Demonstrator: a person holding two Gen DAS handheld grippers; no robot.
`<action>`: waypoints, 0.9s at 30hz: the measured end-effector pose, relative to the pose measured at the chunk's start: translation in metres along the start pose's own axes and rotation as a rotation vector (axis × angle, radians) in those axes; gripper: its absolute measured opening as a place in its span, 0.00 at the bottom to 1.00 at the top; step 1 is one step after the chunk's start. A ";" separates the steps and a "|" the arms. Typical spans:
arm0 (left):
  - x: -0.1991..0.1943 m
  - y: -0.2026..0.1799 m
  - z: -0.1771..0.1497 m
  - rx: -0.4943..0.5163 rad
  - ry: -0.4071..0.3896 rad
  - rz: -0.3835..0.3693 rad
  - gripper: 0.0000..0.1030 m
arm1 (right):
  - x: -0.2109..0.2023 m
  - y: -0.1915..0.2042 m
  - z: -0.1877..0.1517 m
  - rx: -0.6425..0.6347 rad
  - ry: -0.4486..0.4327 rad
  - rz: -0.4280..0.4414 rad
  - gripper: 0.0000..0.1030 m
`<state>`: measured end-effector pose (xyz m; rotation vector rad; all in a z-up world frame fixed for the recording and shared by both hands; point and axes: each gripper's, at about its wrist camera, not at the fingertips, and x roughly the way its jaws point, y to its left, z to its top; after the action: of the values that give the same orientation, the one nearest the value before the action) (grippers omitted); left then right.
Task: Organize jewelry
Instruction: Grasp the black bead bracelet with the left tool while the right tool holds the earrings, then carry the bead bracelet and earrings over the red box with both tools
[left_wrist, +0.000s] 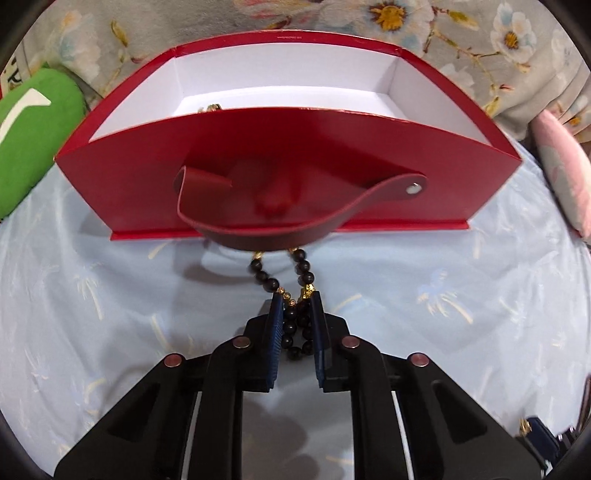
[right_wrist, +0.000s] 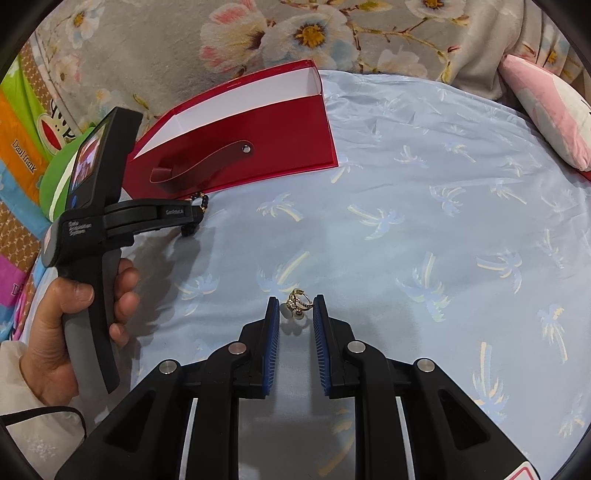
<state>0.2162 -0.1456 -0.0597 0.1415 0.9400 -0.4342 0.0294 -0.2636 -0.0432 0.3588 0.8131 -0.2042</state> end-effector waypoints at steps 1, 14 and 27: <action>-0.004 0.001 -0.003 0.000 -0.005 -0.006 0.13 | 0.000 0.000 0.000 0.001 -0.001 0.001 0.17; -0.058 0.018 -0.033 -0.034 -0.038 -0.066 0.06 | -0.011 0.011 0.001 -0.018 -0.021 0.029 0.17; -0.120 0.029 -0.043 -0.049 -0.122 -0.097 0.06 | -0.031 0.027 0.010 -0.052 -0.069 0.062 0.17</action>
<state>0.1349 -0.0701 0.0096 0.0251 0.8390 -0.5032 0.0241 -0.2411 -0.0080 0.3257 0.7369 -0.1365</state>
